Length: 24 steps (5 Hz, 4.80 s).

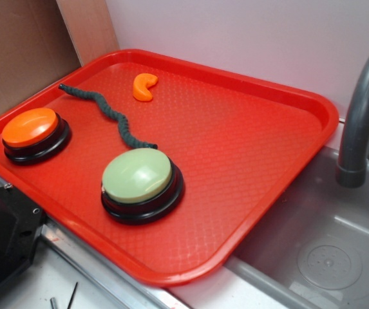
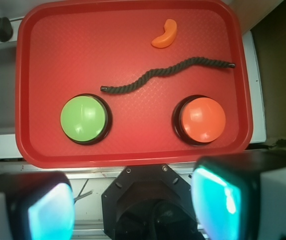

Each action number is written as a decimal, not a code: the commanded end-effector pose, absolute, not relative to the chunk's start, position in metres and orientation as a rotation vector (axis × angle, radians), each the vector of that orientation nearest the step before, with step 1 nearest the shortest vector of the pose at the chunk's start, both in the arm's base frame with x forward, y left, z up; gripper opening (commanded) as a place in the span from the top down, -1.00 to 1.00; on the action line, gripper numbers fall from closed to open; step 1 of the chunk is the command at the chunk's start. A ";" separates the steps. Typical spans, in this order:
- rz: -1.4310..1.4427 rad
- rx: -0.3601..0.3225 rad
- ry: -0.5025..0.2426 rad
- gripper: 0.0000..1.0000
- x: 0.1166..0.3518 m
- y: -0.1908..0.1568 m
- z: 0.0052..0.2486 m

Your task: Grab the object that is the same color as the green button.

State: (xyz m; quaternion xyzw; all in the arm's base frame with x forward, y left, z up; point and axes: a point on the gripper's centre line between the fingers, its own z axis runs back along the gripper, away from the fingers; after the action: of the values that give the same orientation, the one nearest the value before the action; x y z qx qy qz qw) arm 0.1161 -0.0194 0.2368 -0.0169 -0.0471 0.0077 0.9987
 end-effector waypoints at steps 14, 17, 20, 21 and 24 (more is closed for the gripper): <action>0.877 -0.028 -0.040 -0.23 0.232 0.056 0.014; 0.792 -0.046 0.007 1.00 0.224 0.039 0.029; 0.320 -0.265 0.206 1.00 0.236 0.015 0.113; 0.210 -0.264 0.173 1.00 0.216 -0.003 0.145; 0.193 -0.292 -0.018 1.00 0.149 -0.023 0.196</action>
State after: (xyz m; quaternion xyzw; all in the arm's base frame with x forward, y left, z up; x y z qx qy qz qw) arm 0.1529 -0.0293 0.1949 -0.1437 -0.0014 0.0973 0.9848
